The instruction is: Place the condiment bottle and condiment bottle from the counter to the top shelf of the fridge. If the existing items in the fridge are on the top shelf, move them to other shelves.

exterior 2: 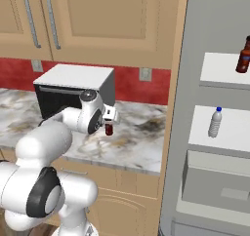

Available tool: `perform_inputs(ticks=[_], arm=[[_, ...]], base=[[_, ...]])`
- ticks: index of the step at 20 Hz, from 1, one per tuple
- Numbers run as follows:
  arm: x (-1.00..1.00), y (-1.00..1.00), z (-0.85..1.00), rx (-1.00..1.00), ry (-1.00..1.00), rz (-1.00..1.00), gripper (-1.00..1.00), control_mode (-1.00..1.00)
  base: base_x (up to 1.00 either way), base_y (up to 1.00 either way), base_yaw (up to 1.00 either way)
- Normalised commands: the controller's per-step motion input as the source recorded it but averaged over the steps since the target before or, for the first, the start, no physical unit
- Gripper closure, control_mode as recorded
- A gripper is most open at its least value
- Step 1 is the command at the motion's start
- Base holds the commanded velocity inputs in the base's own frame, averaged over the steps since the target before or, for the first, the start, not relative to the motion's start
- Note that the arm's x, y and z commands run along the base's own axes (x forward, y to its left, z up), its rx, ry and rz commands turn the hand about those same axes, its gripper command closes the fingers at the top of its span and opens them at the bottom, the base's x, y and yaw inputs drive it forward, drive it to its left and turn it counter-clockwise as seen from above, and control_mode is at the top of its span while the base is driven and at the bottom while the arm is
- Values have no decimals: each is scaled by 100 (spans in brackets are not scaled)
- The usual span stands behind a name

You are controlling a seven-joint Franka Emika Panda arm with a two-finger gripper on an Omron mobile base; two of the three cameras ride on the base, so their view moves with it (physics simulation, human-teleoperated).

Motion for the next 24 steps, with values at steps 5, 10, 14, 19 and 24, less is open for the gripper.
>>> perform_inputs(ticks=[5, 10, 14, 19, 24], arm=[[33, 9, -18, 0, 0, 0, -100, -100], [32, 4, -3, 0, 0, 0, -100, -100], [28, 0, -8, 0, 0, 0, -100, -100], [33, 0, -14, 0, 0, 0, -100, -100], [33, 0, -12, 1, 0, 0, -100, -100]], base=[[0, 0, 0], [0, 0, 0], [0, 0, 0], [0, 0, 0], [0, 0, 0]])
